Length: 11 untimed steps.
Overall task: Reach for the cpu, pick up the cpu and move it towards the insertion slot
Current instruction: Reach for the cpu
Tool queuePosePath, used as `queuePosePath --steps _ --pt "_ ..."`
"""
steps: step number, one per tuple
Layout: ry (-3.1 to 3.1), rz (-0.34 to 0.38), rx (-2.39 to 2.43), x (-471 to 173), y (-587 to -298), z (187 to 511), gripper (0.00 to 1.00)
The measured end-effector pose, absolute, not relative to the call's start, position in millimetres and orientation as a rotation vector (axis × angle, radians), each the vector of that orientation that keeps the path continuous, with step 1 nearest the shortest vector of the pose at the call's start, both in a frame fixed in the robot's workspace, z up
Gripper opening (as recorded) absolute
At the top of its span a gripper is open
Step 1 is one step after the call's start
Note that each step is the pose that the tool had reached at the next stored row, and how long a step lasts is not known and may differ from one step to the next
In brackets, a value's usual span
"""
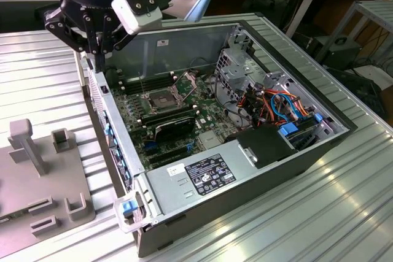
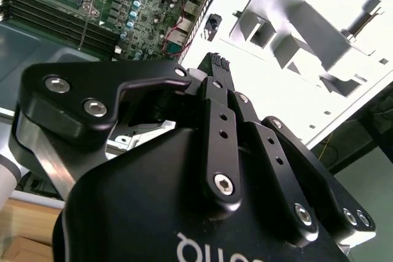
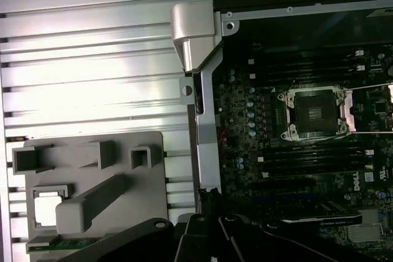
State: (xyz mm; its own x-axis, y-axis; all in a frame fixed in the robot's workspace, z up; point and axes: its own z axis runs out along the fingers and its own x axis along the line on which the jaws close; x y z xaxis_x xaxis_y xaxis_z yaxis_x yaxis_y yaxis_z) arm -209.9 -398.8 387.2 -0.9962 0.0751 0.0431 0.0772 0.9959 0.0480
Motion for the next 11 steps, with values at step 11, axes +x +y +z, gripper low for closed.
queuePosePath --steps 11 --pt "-3.093 -0.077 -0.118 -216.8 -398.8 386.8 0.11"
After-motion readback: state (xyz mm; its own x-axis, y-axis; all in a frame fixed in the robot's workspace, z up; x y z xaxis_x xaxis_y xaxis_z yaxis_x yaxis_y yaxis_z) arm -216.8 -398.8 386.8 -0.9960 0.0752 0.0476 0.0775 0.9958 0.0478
